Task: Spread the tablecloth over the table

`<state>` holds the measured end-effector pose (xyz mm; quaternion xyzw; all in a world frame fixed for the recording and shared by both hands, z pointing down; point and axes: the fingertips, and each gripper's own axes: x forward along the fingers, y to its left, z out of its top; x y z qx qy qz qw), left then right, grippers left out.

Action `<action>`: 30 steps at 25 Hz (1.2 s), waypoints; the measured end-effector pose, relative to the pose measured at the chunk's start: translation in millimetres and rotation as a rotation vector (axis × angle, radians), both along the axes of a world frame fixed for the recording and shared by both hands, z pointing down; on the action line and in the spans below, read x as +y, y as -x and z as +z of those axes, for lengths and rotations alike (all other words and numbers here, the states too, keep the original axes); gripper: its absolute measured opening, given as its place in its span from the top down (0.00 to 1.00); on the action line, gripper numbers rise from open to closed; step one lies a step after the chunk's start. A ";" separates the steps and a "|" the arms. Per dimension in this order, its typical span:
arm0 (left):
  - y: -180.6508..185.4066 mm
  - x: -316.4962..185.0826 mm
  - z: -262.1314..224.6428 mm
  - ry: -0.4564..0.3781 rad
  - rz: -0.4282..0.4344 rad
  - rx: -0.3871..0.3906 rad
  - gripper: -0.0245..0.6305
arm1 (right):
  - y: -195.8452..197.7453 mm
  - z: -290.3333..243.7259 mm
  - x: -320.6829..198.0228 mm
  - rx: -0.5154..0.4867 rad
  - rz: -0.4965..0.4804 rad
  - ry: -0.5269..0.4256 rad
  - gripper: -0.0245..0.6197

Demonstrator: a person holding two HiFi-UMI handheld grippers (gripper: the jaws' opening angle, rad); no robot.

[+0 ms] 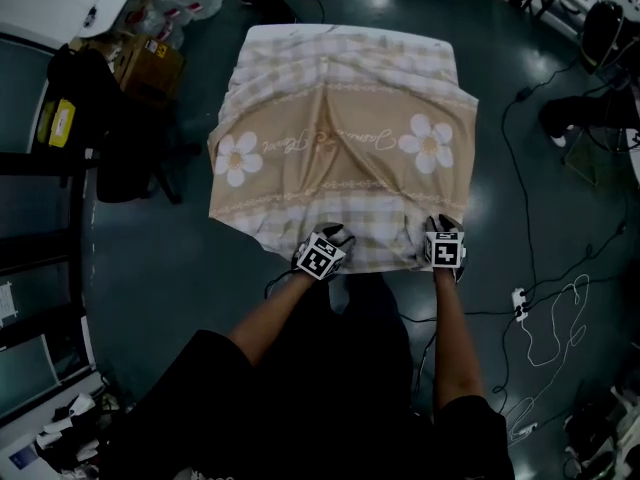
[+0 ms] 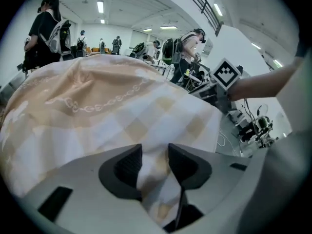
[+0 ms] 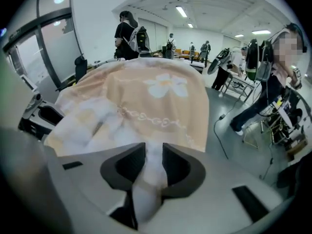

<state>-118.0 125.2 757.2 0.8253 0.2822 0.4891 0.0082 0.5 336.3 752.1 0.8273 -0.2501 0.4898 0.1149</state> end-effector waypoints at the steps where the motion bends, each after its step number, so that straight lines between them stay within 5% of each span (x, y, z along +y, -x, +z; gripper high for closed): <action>1: 1.1 -8.3 -0.8 0.000 -0.025 -0.009 0.72 | -2.5 0.1 10.4 -0.001 0.019 0.007 0.77; 6: 21.7 -37.9 -8.4 -0.010 -0.052 -0.053 0.76 | 0.4 -16.1 7.5 0.030 -0.002 -0.050 0.77; 11: 12.6 -22.5 -15.2 -0.057 0.098 0.075 0.75 | 30.5 -12.2 -23.7 -0.020 -0.059 -0.120 0.78; 17: 5.6 -24.2 -6.9 -0.069 0.053 -0.031 0.77 | 29.9 -26.1 10.9 0.045 0.031 -0.171 0.82; 20: 15.7 -12.2 -23.0 -0.051 0.111 0.012 0.77 | 60.7 -50.0 34.6 0.128 0.021 -0.170 0.76; 24: 39.4 26.7 -32.7 -0.011 0.216 0.070 0.76 | 123.9 -36.3 39.6 0.068 0.031 -0.209 0.68; 30: 72.1 87.8 -6.9 -0.072 0.322 0.011 0.50 | 133.4 -12.8 15.8 0.008 0.130 -0.246 0.69</action>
